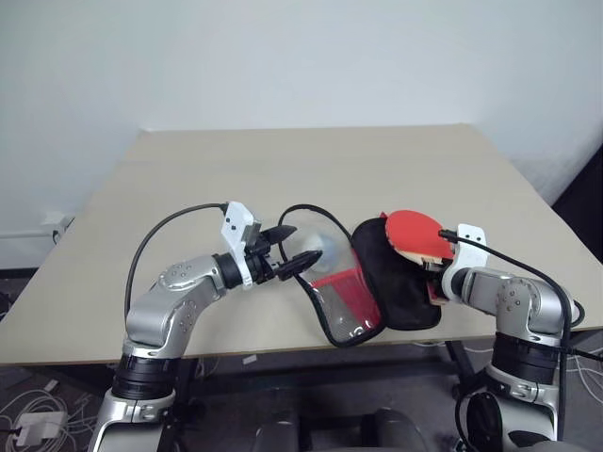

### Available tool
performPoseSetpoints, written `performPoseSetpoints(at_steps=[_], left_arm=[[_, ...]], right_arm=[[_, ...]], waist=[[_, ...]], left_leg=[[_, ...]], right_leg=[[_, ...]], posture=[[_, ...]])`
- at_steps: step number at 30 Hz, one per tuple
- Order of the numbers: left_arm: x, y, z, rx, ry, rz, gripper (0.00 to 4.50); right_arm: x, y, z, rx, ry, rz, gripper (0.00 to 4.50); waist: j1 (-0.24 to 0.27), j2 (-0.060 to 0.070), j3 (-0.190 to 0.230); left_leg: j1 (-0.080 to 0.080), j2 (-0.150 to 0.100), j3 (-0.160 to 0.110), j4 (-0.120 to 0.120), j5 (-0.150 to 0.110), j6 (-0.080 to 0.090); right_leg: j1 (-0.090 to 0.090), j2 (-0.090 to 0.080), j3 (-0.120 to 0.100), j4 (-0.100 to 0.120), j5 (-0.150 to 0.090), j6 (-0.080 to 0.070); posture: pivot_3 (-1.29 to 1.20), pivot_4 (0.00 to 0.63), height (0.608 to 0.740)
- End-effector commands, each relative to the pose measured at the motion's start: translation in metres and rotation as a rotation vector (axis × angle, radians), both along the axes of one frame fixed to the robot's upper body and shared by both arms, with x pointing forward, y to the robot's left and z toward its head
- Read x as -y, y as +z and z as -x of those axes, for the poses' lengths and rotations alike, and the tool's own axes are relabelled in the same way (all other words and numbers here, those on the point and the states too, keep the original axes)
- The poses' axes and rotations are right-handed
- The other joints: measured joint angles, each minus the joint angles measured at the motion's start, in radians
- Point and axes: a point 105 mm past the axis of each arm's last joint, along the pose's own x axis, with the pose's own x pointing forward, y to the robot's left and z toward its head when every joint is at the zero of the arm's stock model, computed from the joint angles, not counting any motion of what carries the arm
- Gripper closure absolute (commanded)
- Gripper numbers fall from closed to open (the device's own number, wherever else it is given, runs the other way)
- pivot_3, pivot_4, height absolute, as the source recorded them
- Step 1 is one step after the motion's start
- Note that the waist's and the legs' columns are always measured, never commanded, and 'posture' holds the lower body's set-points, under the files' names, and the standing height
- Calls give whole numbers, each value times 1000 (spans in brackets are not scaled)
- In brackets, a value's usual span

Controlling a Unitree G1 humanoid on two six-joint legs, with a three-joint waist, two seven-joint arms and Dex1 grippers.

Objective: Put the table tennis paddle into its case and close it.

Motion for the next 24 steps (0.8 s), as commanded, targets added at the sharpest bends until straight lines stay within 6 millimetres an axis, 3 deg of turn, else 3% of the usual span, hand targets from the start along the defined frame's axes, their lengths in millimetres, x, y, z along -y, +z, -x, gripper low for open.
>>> performPoseSetpoints(at_steps=[1,8,18,24], left_arm=[[10,21,3,72,-37,15,0],[16,11,6,68,-50,-14,0],[17,10,5,56,-43,-4,0],[17,11,5,33,-39,12,0]], right_arm=[[-19,25,-4,85,33,-11,3328],[-38,29,2,78,82,-29,3328],[-32,46,0,168,114,34,3328],[-42,55,5,237,226,50,3328]], waist=[[-1,0,0],[-2,0,0],[-2,0,0],[-9,0,0]], left_leg=[[0,0,0,0,0,0],[0,0,0,0,0,-1],[0,0,0,0,0,-1],[0,0,0,0,0,-1]], right_leg=[[0,0,0,0,0,0],[0,0,0,0,0,0],[0,0,0,0,0,0],[0,0,-1,0,0,0]], posture=[[0,0,724],[0,0,724],[0,0,724],[0,0,724]])
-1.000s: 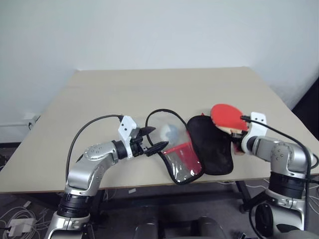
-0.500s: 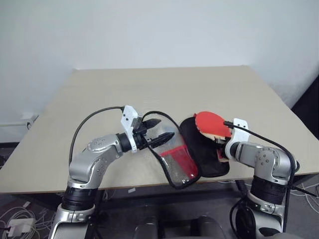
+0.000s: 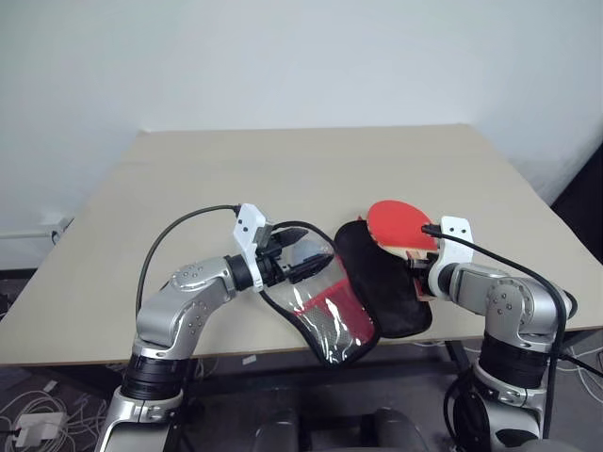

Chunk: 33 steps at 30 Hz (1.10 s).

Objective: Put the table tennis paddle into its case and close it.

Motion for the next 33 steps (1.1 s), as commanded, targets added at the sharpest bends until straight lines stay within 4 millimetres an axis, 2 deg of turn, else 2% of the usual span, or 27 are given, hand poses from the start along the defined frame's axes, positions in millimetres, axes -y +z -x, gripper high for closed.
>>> performPoseSetpoints(at_steps=[1,9,14,18,25,33], left_arm=[[2,15,1,44,-7,18,0],[0,16,-2,40,11,16,0],[0,16,-2,38,13,17,0],[0,14,-3,40,15,10,0],[0,14,-3,38,17,6,0],[-2,12,-4,36,24,2,0]], right_arm=[[-13,25,0,127,93,-13,3328],[-22,9,11,76,160,-31,3328],[-18,-19,11,5,113,-16,3328],[-26,-36,15,-33,116,-18,3328],[-27,-40,18,-41,118,-18,3328],[-20,-21,21,11,130,-20,3328]], waist=[[-2,0,0],[-2,0,0],[-2,0,0],[-4,0,0],[-6,-1,0],[-6,-1,0]], left_leg=[[0,0,0,0,0,0],[0,0,0,0,0,0],[0,0,0,0,0,0],[0,0,0,0,0,0],[0,0,0,0,0,0],[0,0,0,1,0,0]], right_leg=[[0,0,0,0,0,0],[0,0,0,0,0,0],[1,0,0,0,0,0],[1,0,0,0,0,0],[1,0,-1,0,0,0],[1,0,-1,0,0,0]], posture=[[0,0,724],[0,0,724],[0,0,724],[0,0,724],[0,0,724],[0,0,724]])
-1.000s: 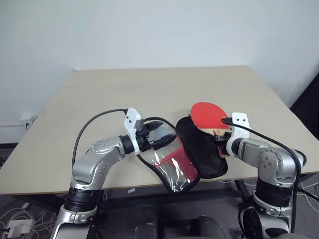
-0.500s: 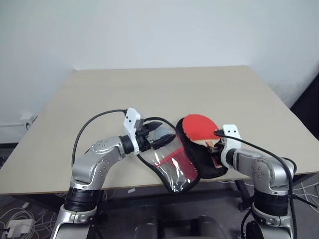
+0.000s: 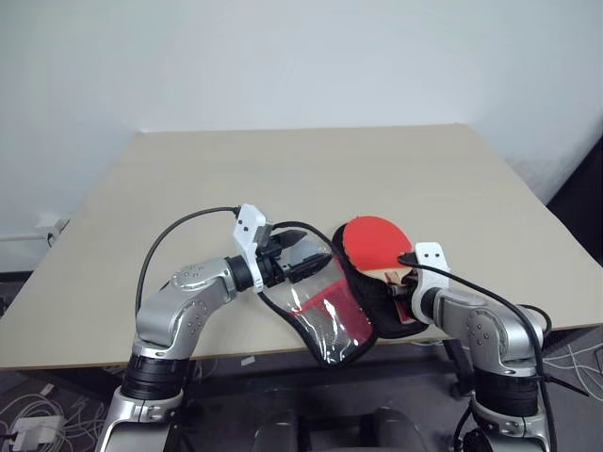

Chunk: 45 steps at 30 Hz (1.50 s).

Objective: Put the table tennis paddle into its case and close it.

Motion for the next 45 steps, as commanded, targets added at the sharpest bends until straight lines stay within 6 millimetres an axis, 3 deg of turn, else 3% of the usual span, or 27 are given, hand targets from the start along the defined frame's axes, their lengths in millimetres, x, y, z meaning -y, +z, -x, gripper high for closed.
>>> performPoseSetpoints(at_steps=[1,7,19,20,24,27,34,36,43,45], left_arm=[[1,14,-2,61,-1,6,0],[1,13,-2,59,0,4,0],[2,13,-3,58,-2,1,0],[2,13,-3,56,-4,-1,0],[1,12,-1,54,-4,-9,0],[0,11,0,54,-2,-16,0],[-14,14,-2,34,21,-17,0],[-18,15,-3,17,21,-14,0],[-51,30,0,-24,0,-63,0],[-61,38,-1,-12,15,-68,377]], right_arm=[[0,22,-1,81,15,-24,3328],[-6,26,5,79,47,-35,3328],[-5,2,0,14,-2,-25,3328],[-5,1,-1,15,-4,-26,2593],[-3,3,-5,43,0,-4,1280],[-8,18,-7,111,41,-55,265],[-8,66,-12,324,142,-171,265],[-8,72,-13,352,156,-189,265],[22,54,-44,314,-46,-137,265],[23,53,-47,316,-60,-137,221]], waist=[[0,0,0],[0,0,0],[-1,0,0],[-1,0,0],[0,-1,0],[0,-1,0],[-1,0,0],[-2,-1,0],[-6,-1,0],[-6,-1,0]], left_leg=[[0,0,0,0,0,0],[0,0,0,0,0,0],[0,0,0,0,0,0],[0,0,0,1,0,0],[0,0,0,1,0,0],[0,0,0,1,0,0],[0,0,0,1,0,0],[0,0,-1,1,0,0],[0,0,0,1,0,0],[0,0,1,1,0,0]], right_leg=[[0,0,0,0,0,0],[0,0,0,0,0,0],[0,0,0,0,0,0],[0,0,0,0,0,0],[1,0,0,0,0,0],[1,0,0,0,0,0],[0,0,0,0,0,0],[0,0,0,0,0,0],[0,0,0,1,0,0],[0,0,0,0,0,0]], posture=[[0,0,724],[0,0,724],[0,0,724],[0,0,724],[0,0,724],[0,0,724],[0,0,724],[0,0,724],[0,0,724],[0,0,724]])
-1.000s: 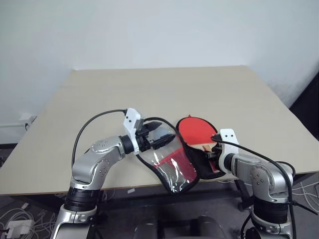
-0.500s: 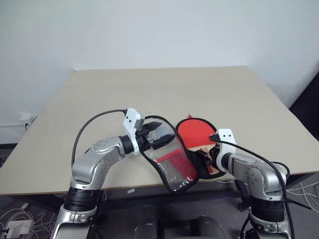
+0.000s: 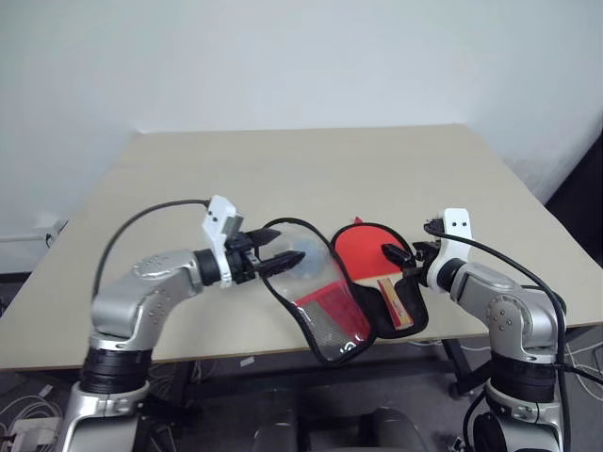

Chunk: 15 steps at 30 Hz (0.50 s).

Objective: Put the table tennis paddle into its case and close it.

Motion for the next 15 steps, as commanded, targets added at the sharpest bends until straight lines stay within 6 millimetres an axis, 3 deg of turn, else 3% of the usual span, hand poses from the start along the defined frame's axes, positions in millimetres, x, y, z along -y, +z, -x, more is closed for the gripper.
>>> performPoseSetpoints(at_steps=[1,4,8,12,15], left_arm=[[-12,24,1,58,-20,2,591],[-26,23,5,37,-27,-61,1640],[-46,6,6,-54,-1,-182,3074],[-63,-25,13,-188,5,-259,3074],[-62,-40,20,-243,-28,-272,3074]], right_arm=[[2,14,-11,69,-37,-5,221],[0,14,-15,77,-44,-14,221],[-1,18,-20,99,-38,-25,221],[-9,29,-18,169,103,-1,221],[-8,30,-16,177,183,6,221]], waist=[[-2,0,0],[-3,0,0],[-3,0,0],[-2,0,0],[-2,0,0]], left_leg=[[0,0,0,0,0,0],[0,0,1,0,0,-1],[0,0,3,-1,0,-1],[0,0,3,-1,0,-1],[0,0,3,-1,0,-1]], right_leg=[[0,0,0,0,0,0],[0,0,0,0,0,0],[-1,0,0,0,0,0],[-1,0,0,0,0,0],[-1,0,0,0,0,0]], posture=[[0,0,724],[0,0,724],[0,0,724],[0,0,724],[0,0,724]])
